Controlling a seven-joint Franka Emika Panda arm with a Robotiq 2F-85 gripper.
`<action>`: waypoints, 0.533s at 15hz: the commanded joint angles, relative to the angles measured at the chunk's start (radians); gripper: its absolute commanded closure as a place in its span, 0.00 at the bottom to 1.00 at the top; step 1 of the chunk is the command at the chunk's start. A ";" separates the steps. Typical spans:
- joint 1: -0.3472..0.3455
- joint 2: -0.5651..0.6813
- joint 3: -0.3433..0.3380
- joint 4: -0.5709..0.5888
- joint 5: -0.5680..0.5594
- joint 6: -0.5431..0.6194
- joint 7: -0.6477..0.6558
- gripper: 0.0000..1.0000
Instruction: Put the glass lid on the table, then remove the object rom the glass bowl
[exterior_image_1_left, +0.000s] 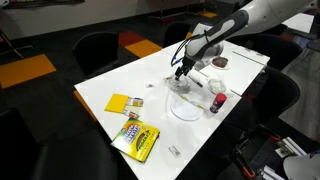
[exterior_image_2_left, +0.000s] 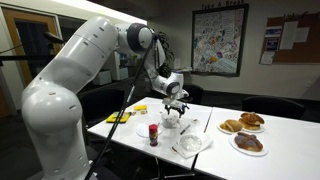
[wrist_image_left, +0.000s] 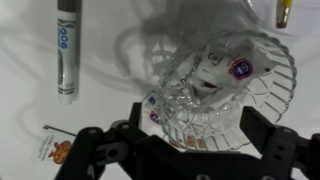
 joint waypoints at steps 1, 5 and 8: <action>0.033 -0.023 0.009 0.028 -0.014 -0.098 0.029 0.00; 0.086 -0.030 -0.003 0.058 -0.025 -0.187 0.075 0.00; 0.115 -0.029 -0.025 0.068 -0.043 -0.231 0.121 0.00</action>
